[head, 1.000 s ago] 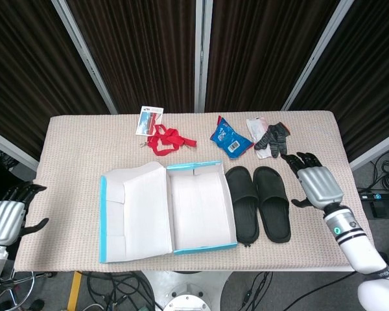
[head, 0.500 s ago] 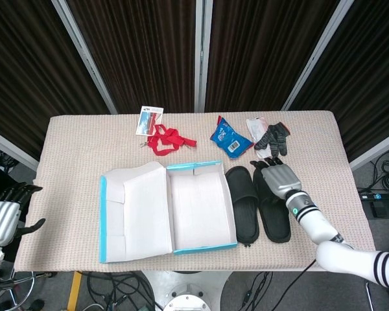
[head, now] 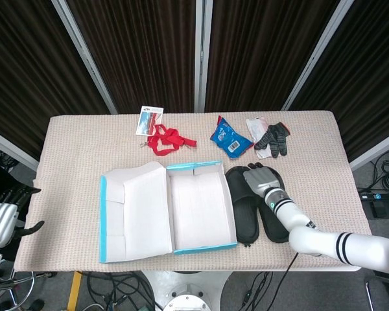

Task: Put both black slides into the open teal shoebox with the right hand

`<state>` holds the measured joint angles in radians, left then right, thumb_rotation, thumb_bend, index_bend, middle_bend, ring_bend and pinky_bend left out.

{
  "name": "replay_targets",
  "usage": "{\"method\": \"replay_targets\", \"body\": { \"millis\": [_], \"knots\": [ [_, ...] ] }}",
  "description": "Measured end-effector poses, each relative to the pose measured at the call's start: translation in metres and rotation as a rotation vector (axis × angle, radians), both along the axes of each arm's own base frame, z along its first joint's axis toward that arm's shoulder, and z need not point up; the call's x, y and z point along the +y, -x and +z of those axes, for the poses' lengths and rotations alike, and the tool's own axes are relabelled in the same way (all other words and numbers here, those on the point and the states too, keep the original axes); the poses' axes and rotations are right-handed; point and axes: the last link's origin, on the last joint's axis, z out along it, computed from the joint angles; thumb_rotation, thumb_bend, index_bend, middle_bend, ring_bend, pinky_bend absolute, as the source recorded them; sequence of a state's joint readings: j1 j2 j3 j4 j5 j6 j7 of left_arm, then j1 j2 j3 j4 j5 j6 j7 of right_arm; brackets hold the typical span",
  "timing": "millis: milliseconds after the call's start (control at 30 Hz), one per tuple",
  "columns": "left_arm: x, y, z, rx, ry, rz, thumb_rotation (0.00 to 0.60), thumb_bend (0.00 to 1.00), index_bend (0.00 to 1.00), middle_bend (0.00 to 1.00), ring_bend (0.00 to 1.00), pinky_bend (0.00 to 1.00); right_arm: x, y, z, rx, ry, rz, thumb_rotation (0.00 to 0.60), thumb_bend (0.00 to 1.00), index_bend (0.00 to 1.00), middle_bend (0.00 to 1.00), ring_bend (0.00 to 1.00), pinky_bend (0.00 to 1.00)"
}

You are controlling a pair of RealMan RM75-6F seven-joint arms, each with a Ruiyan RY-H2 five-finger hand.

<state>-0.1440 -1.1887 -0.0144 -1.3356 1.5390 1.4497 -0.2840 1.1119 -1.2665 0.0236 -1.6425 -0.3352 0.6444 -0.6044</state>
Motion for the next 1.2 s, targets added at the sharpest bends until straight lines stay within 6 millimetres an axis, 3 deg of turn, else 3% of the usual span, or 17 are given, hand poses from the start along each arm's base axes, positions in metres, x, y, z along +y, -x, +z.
{"method": "replay_targets", "body": {
  "millis": [700,1200],
  "knots": [
    [-0.002,0.007,-0.004,-0.013,0.016,0.01,0.6,0.16,0.24,0.23,0.13,0.2,-0.009,0.003,-0.021,0.041,-0.012,-0.048,0.6,0.03,0.0,0.12,0.0,0.0],
    [-0.004,0.008,-0.006,-0.038,0.027,0.005,0.6,0.16,0.24,0.23,0.13,0.2,-0.011,0.004,-0.029,0.064,-0.019,-0.058,0.6,0.04,0.07,0.2,0.0,0.0]
  ]
}}
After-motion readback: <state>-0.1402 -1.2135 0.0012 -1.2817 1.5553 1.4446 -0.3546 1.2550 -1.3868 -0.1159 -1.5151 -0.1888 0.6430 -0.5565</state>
